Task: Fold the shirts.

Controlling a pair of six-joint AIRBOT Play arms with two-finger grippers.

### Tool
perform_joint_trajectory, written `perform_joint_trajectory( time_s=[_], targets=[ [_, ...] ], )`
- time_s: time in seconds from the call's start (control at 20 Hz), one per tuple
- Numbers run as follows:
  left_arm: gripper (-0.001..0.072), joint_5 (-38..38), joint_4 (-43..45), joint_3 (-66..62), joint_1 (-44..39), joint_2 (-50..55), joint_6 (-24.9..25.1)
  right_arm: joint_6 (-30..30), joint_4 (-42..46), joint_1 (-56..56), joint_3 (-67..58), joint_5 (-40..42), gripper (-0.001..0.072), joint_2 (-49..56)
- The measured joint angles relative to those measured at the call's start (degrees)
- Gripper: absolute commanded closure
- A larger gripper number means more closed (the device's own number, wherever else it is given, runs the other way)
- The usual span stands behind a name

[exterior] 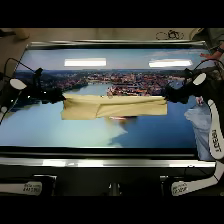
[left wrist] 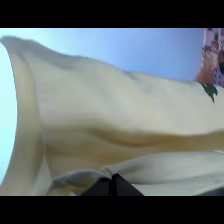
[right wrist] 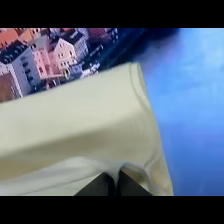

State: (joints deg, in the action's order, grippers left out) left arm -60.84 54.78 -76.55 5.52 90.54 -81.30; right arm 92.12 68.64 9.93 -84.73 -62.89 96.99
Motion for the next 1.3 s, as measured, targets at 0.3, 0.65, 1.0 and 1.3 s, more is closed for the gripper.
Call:
perform_joint_trajectory(
  time_s=[0.3,0.65,1.0,1.3],
  targets=[
    [0.0143,-0.33,-4.13,-10.45,0.04,13.09,-2.27,1.29,-2.01,-0.39,-4.92,-1.53,0.0005,8.48],
    [0.0146,-7.15,-5.22,-14.1,1.64,9.01,-1.4,-2.82,-2.32,2.56,-7.41,-9.29,0.0022,9.97],
    [0.0682,-7.69,-5.29,-14.38,-7.69,4.68,-1.01,-3.5,-13.88,1.01,-7.69,-12.74,0.0689,14.4],
    [0.0682,2.43,-7.37,-14.34,-23.56,12.57,-4.55,-4.94,-20.13,-0.7,-7.78,-16.28,0.0689,0.13]
  ],
)
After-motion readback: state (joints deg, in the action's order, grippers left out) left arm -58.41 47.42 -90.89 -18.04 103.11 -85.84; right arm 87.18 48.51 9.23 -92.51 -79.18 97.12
